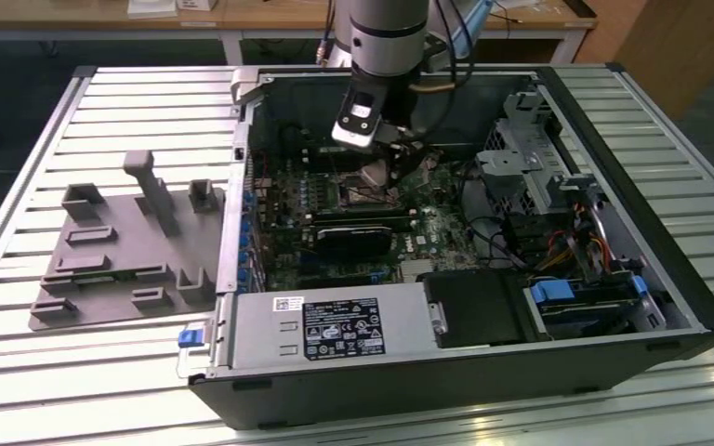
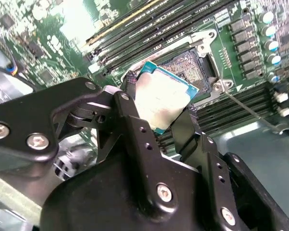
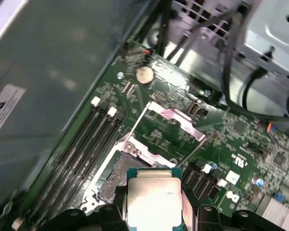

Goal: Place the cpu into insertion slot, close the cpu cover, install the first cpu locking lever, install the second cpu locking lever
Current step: 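Place the cpu into insertion slot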

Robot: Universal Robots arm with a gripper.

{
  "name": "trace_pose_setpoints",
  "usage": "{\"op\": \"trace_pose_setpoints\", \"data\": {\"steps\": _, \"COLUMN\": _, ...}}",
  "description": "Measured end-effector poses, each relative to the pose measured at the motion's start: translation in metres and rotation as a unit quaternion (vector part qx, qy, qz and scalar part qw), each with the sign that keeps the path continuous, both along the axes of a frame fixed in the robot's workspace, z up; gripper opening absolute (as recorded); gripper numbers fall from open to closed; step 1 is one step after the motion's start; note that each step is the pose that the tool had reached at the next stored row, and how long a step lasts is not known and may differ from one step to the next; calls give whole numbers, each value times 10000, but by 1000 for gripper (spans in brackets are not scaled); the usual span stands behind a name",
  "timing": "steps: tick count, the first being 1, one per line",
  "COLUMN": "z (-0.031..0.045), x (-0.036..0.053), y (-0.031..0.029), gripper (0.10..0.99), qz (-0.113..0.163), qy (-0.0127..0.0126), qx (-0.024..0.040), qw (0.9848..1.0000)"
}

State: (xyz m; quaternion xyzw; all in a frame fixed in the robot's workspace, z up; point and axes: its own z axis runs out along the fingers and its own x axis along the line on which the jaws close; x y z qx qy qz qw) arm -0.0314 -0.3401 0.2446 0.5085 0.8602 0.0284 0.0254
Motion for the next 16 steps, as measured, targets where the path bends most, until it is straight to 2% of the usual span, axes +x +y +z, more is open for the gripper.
{"op": "trace_pose_setpoints", "data": {"steps": 4, "z": -8, "x": 0, "y": 0, "gripper": 537, "qz": -363, "qy": 0, "qx": -1, "qw": 9993}}
{"op": "trace_pose_setpoints", "data": {"steps": 8, "z": -18, "x": 0, "y": 0, "gripper": 537, "qz": -727, "qy": 0, "qx": -1, "qw": 9974}}
{"op": "trace_pose_setpoints", "data": {"steps": 12, "z": -29, "x": 0, "y": 0, "gripper": 537, "qz": -1093, "qy": 0, "qx": -1, "qw": 9940}}
{"op": "trace_pose_setpoints", "data": {"steps": 16, "z": -40, "x": 0, "y": 0, "gripper": 537, "qz": -1450, "qy": 0, "qx": -1, "qw": 9894}}
